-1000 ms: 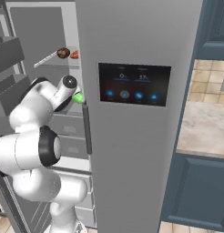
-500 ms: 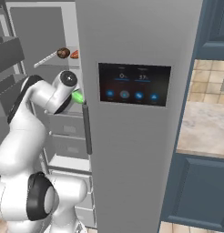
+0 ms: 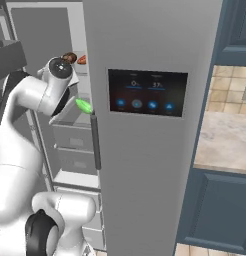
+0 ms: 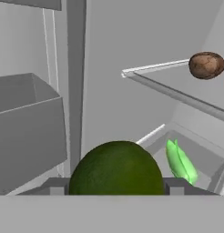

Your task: Take the corn and lime from the second highest rack and move them to the highest rack where the potato and sweet potato are located, to maximize freezer space. Close the freezer door after rearranging.

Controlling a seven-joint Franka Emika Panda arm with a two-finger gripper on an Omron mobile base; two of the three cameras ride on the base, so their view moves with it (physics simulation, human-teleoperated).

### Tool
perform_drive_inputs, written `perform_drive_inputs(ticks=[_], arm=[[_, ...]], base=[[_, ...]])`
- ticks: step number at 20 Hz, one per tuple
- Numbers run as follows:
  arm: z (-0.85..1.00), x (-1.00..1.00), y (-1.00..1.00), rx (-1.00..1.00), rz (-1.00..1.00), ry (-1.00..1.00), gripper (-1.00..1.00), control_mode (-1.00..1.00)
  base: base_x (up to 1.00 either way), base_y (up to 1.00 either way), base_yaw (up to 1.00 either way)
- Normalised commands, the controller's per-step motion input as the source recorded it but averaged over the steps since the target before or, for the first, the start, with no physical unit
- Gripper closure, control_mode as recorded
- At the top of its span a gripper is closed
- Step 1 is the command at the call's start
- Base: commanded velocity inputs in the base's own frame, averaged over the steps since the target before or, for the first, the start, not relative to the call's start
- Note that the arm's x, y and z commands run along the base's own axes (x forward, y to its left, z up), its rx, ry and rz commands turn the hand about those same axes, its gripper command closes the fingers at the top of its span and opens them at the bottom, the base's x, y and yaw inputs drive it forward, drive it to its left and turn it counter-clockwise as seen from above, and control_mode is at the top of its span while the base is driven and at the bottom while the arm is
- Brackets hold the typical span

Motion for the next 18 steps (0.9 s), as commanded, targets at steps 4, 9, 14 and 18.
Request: perform_drive_inputs(ticks=[4,9,14,18], arm=[[0.80,-0.01,-0.25,0.04,-0.04,-0.01,1.00,-1.00],[0.54,0.16,-0.06,0.02,-0.09,-0.11,1.00,-1.00],[0.21,0.21,0.00,0.00,-0.12,-0.16,1.00,-1.00],[-0.01,0.52,0.00,0.00,-0.14,-0.14,1.00,-1.00]], base=[[0.00,0.00,0.00],[0.00,0.00,0.00],[0.00,0.00,0.00],[0.00,0.00,0.00]])
